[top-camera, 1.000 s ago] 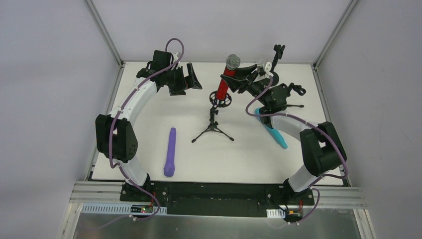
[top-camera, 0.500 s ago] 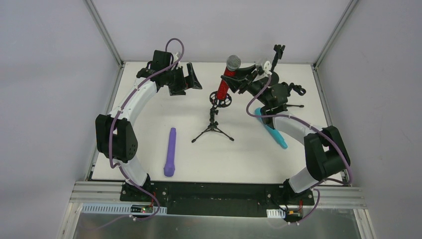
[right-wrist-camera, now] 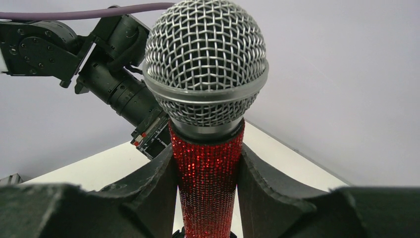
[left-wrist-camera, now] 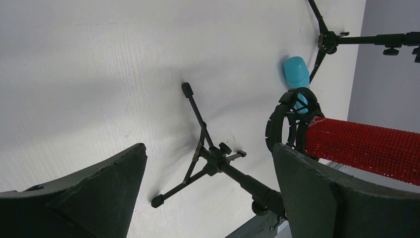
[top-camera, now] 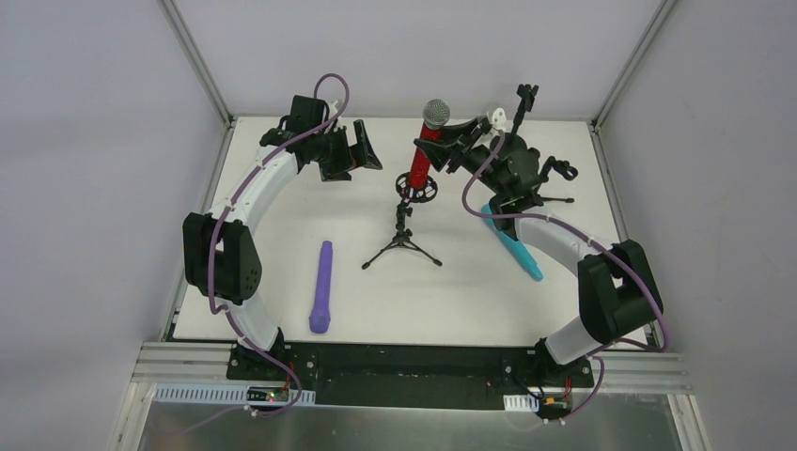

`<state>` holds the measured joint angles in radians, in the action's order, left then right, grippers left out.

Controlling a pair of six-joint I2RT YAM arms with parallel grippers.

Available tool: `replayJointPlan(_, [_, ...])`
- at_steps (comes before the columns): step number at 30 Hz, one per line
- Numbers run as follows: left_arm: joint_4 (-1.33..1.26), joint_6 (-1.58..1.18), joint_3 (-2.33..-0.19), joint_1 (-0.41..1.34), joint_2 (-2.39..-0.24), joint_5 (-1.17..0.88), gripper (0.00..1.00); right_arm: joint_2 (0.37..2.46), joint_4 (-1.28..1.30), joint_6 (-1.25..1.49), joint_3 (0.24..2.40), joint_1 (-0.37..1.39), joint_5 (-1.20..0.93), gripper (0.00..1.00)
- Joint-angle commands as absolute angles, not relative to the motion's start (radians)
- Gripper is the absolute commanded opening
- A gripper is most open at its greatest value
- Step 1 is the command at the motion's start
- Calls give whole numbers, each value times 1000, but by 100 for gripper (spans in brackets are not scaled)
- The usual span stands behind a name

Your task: Attach the microphones to the stand

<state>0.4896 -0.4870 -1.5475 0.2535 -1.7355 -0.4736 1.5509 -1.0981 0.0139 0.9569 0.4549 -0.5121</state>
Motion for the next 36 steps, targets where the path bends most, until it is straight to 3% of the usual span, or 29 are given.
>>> replayJointPlan(1, [489, -495, -1581, 242, -1730, -500, 99, 1533, -889, -38, 996, 475, -522, 0])
replayJointPlan(10, [489, -494, -1581, 243, -1733, -499, 99, 1520, -730, -94, 1028, 493, -494, 0])
replayJointPlan(36, [489, -494, -1582, 243, -1729, -506, 99, 1552, -655, -110, 1024, 500, -513, 0])
